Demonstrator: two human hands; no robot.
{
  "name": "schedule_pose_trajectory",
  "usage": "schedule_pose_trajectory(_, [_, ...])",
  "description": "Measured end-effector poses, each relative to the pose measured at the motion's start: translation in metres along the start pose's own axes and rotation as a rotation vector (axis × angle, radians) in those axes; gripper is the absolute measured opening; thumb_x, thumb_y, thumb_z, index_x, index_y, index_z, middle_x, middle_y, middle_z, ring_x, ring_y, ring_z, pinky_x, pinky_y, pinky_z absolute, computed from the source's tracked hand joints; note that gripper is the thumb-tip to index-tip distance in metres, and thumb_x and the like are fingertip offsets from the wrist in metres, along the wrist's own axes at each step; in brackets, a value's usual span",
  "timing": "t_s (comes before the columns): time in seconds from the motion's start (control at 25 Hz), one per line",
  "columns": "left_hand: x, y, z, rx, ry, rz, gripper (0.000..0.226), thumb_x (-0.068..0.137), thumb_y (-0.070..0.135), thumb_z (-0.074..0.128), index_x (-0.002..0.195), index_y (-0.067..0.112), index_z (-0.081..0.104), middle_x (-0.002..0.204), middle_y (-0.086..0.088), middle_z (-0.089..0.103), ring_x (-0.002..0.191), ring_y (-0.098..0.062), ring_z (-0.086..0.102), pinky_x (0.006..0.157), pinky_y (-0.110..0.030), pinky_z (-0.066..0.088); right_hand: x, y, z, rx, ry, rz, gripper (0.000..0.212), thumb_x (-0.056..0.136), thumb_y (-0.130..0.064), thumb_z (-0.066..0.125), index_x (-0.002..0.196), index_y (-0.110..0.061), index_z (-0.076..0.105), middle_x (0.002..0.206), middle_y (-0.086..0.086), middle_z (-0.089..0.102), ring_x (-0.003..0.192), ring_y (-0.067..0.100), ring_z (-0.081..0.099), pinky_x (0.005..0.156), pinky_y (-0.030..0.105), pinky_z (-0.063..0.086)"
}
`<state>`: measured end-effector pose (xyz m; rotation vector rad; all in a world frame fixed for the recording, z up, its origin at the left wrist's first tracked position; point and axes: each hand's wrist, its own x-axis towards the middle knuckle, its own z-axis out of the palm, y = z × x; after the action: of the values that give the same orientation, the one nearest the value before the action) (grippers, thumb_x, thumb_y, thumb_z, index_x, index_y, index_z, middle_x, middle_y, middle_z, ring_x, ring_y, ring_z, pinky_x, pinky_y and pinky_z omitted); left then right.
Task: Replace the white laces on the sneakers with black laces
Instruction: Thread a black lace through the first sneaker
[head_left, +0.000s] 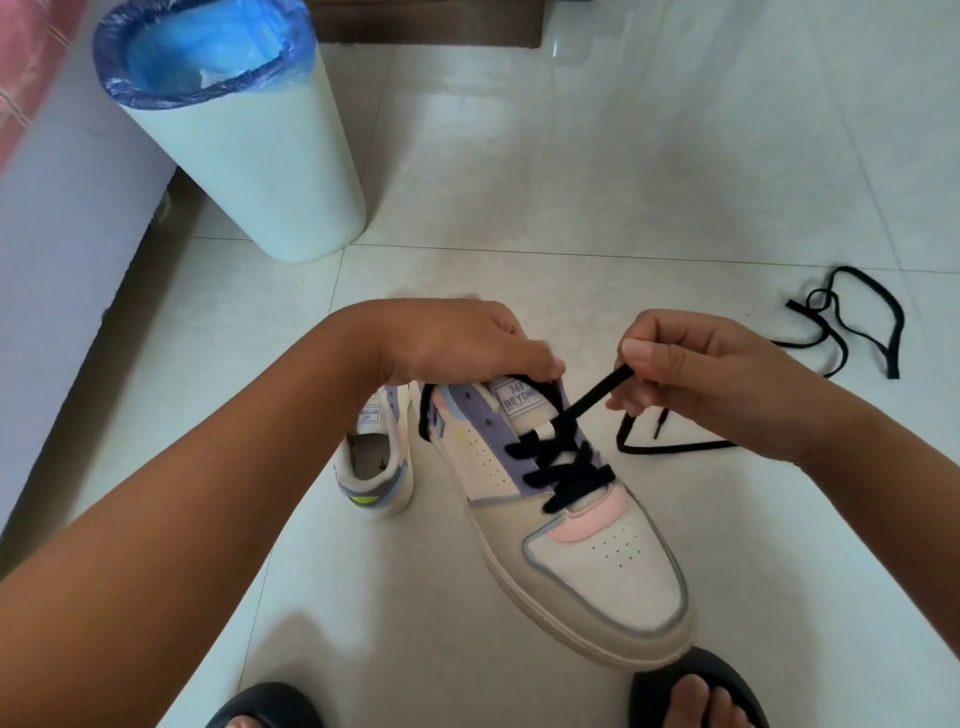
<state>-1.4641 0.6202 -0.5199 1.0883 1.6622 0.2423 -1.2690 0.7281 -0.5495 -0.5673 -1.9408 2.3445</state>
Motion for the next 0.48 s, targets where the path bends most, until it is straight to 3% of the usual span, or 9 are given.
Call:
schedule_pose_trajectory(0.08, [0.001, 0.002, 0.002, 0.019, 0.014, 0.000, 0.049, 0.084, 0.048, 0.056, 0.041, 0.024, 0.056, 0.045, 0.012, 0.049, 0.043, -0.007, 0.045, 0.053, -0.023, 0.037, 0.004, -0.005, 0.007, 0.109, 0.059, -0.004, 0.015, 0.073, -0.031, 0.062, 0.066, -0.018, 0.065, 0.064, 0.003, 0.059, 0.065, 0.015, 0.057, 0.071, 0.024, 0.052])
schedule_pose_trajectory(0.16, [0.000, 0.003, 0.003, 0.003, 0.003, 0.016, 0.049, 0.085, 0.048, 0.056, 0.042, 0.024, 0.058, 0.047, 0.011, 0.050, 0.044, -0.007, 0.046, 0.053, -0.023, 0.037, 0.006, -0.007, 0.006, 0.036, 0.078, -0.005, 0.014, 0.074, -0.030, 0.065, 0.066, -0.019, 0.066, 0.068, 0.003, 0.063, 0.066, 0.013, 0.059, 0.069, 0.021, 0.051])
schedule_pose_trajectory(0.28, [-0.004, -0.003, 0.001, -0.125, -0.036, 0.068, 0.047, 0.088, 0.053, 0.053, 0.067, 0.014, 0.069, 0.067, -0.007, 0.066, 0.061, -0.019, 0.057, 0.066, -0.032, 0.047, 0.006, -0.003, -0.003, -0.527, 0.135, 0.042, 0.025, 0.082, -0.042, 0.061, 0.073, -0.019, 0.061, 0.071, -0.007, 0.065, 0.067, 0.002, 0.056, 0.068, 0.012, 0.042])
schedule_pose_trajectory(0.36, [-0.003, -0.010, 0.002, -0.259, -0.082, 0.052, 0.063, 0.085, 0.061, 0.048, 0.090, 0.002, 0.069, 0.092, -0.020, 0.070, 0.078, -0.031, 0.065, 0.081, -0.041, 0.051, 0.003, 0.002, -0.003, -0.765, 0.222, 0.044, 0.021, 0.083, -0.043, 0.056, 0.084, -0.023, 0.059, 0.081, -0.014, 0.063, 0.079, -0.002, 0.054, 0.073, 0.010, 0.037])
schedule_pose_trajectory(0.4, [-0.001, -0.014, 0.005, -0.335, -0.099, 0.028, 0.069, 0.085, 0.065, 0.045, 0.096, 0.000, 0.067, 0.095, -0.019, 0.070, 0.080, -0.030, 0.067, 0.079, -0.037, 0.054, 0.001, 0.003, 0.000, -0.878, 0.295, -0.005, 0.016, 0.087, -0.041, 0.055, 0.093, -0.026, 0.058, 0.090, -0.017, 0.060, 0.088, -0.002, 0.051, 0.079, 0.012, 0.034])
schedule_pose_trajectory(0.48, [0.002, -0.018, 0.014, -0.522, -0.090, -0.013, 0.063, 0.083, 0.063, 0.036, 0.088, 0.006, 0.062, 0.081, -0.004, 0.066, 0.069, -0.014, 0.063, 0.064, -0.019, 0.051, -0.002, -0.001, 0.010, -0.990, 0.469, -0.143, 0.015, 0.091, -0.033, 0.055, 0.105, -0.026, 0.057, 0.100, -0.016, 0.053, 0.096, 0.001, 0.045, 0.080, 0.011, 0.031])
